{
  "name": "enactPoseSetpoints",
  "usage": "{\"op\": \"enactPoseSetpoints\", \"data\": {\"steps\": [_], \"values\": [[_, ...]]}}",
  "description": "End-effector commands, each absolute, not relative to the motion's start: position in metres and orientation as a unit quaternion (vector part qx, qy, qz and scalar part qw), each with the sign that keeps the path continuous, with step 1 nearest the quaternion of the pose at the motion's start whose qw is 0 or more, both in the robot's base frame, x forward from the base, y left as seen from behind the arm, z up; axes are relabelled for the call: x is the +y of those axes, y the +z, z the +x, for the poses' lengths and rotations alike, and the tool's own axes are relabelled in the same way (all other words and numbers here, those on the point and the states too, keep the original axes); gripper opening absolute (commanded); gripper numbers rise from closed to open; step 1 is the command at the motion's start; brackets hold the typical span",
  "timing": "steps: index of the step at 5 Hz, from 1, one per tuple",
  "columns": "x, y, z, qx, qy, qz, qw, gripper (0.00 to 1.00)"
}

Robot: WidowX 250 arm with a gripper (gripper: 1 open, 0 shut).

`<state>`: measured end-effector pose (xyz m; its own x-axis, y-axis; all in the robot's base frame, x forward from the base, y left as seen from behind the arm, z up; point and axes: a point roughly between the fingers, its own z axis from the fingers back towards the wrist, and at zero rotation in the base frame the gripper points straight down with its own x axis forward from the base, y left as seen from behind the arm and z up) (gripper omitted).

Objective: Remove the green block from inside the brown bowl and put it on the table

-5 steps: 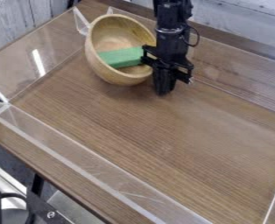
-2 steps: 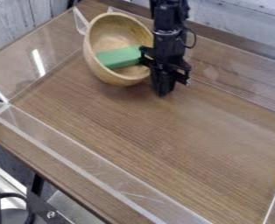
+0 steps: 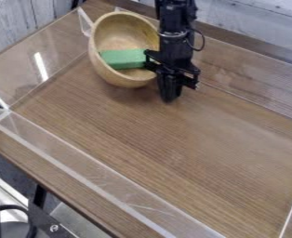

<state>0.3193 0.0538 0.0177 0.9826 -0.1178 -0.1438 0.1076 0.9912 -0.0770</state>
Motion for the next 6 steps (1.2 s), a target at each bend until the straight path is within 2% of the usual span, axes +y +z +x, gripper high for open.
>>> {"op": "enactPoseSetpoints", "data": {"steps": [1, 4, 6], "values": [[0.063, 0.025, 0.315, 0.064, -0.043, -0.032, 0.997, 0.00], [0.063, 0.023, 0.320, 0.065, -0.033, -0.051, 0.996, 0.00], [0.069, 0.055, 0.308, 0.043, -0.043, -0.053, 0.997, 0.00]]}}
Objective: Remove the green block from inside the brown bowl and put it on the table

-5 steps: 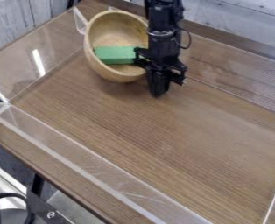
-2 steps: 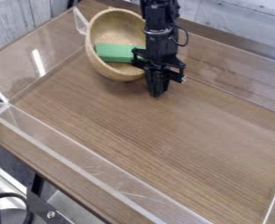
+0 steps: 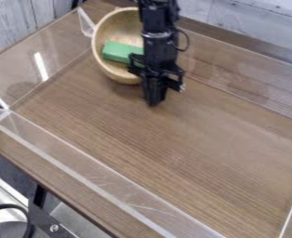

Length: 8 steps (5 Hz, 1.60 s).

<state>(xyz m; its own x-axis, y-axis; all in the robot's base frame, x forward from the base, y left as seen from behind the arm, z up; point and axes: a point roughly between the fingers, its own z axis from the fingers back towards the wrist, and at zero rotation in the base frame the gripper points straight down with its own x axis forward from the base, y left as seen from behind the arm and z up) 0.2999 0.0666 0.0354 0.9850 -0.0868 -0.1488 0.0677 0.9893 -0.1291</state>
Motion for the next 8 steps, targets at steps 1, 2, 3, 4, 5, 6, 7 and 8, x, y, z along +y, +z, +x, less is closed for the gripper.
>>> {"op": "enactPoseSetpoints", "data": {"steps": [1, 2, 3, 4, 5, 6, 7, 8], "values": [[0.056, 0.063, 0.306, 0.023, -0.050, -0.054, 0.997, 0.00], [0.049, 0.078, 0.301, -0.005, -0.051, -0.055, 0.997, 0.00], [0.028, 0.104, 0.299, -0.015, -0.067, -0.057, 0.996, 0.00], [-0.006, 0.117, 0.308, -0.012, -0.095, -0.057, 0.994, 1.00], [-0.049, 0.123, 0.321, -0.010, -0.121, -0.057, 0.991, 0.00], [-0.002, 0.126, 0.321, -0.023, -0.104, -0.049, 0.993, 0.00], [0.046, 0.131, 0.323, -0.039, -0.081, -0.043, 0.995, 0.00], [0.005, 0.128, 0.315, -0.030, -0.112, -0.035, 0.993, 0.00]]}}
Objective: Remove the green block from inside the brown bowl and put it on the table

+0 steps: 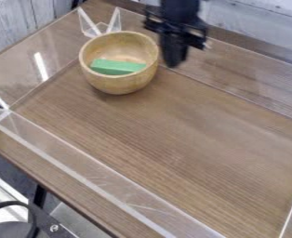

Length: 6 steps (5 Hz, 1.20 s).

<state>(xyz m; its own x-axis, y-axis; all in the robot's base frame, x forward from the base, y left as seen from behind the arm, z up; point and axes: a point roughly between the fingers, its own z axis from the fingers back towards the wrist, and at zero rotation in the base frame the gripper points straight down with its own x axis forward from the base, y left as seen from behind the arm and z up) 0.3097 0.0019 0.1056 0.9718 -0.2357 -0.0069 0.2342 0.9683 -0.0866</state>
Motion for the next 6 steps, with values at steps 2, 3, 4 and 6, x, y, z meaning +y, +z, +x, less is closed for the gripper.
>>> {"op": "enactPoseSetpoints", "data": {"steps": [2, 3, 4, 6], "values": [[-0.057, 0.110, 0.293, -0.015, -0.149, -0.034, 0.988, 0.00], [-0.043, 0.094, 0.286, -0.004, -0.127, -0.037, 0.991, 0.00], [-0.028, 0.080, 0.290, 0.008, -0.123, -0.042, 0.991, 0.00], [0.013, 0.049, 0.298, 0.040, -0.115, -0.056, 0.991, 0.00]]}}
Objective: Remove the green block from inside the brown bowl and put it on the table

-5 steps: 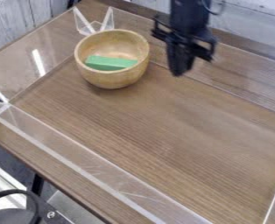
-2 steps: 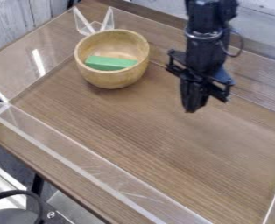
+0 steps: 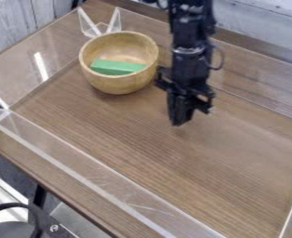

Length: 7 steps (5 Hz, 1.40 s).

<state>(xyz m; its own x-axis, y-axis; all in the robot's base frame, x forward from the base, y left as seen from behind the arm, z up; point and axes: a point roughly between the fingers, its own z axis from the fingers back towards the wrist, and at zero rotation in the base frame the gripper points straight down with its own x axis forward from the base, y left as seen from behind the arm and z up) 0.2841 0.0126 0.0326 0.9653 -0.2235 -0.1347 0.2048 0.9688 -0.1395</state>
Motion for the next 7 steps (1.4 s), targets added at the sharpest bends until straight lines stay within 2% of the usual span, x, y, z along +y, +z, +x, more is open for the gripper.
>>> {"op": "enactPoseSetpoints", "data": {"steps": [1, 5, 6, 7], "values": [[0.020, 0.039, 0.303, 0.054, -0.121, -0.065, 0.989, 0.00], [0.018, 0.034, 0.304, 0.060, -0.095, -0.084, 0.990, 0.00], [0.017, 0.030, 0.302, 0.051, -0.103, -0.082, 0.990, 1.00], [0.016, 0.029, 0.300, 0.041, -0.112, -0.080, 0.990, 1.00]]}}
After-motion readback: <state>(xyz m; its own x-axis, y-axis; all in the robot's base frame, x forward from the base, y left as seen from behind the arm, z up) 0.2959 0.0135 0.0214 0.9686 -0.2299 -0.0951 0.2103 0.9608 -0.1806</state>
